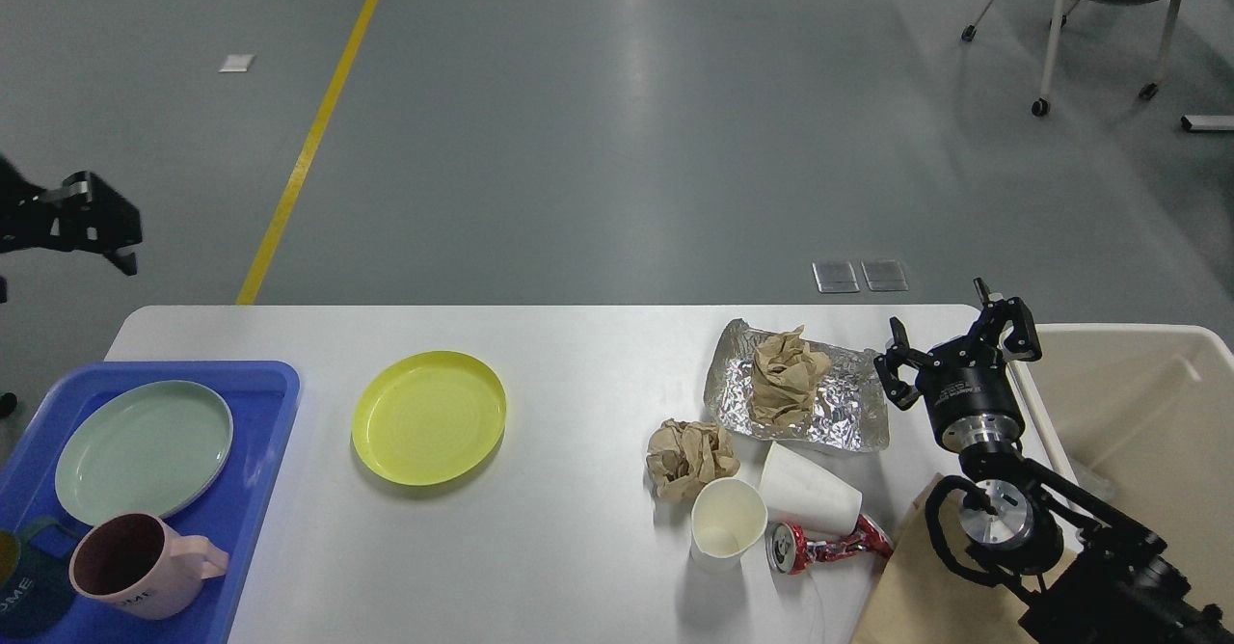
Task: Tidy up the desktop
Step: 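Move the left gripper down to the edge of the yellow plate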
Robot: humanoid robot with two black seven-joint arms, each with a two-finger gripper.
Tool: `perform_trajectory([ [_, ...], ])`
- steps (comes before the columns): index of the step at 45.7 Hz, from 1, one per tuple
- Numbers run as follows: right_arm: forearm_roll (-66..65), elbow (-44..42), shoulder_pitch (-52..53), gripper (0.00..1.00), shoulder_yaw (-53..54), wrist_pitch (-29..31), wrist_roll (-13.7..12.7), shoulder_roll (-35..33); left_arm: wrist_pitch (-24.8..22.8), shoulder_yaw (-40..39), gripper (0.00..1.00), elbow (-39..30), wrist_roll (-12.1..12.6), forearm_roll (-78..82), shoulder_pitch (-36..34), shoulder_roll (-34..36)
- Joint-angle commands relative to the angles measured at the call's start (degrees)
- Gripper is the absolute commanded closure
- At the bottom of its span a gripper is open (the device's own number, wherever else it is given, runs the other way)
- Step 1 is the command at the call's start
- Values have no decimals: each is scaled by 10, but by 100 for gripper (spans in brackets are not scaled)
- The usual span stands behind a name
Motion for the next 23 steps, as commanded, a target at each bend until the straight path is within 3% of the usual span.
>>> perform_trajectory([
  [1,0,0,0,0,0,0,0,0,-2,-7,4,-81,-1,-25,-122,-73],
  [12,0,-1,0,0,0,0,0,0,-40,-73,4,-187,-7,-77,-261,-151],
  [23,0,0,0,0,0,0,0,0,-95,-78,4,-195,-22,-98,-261,-154],
])
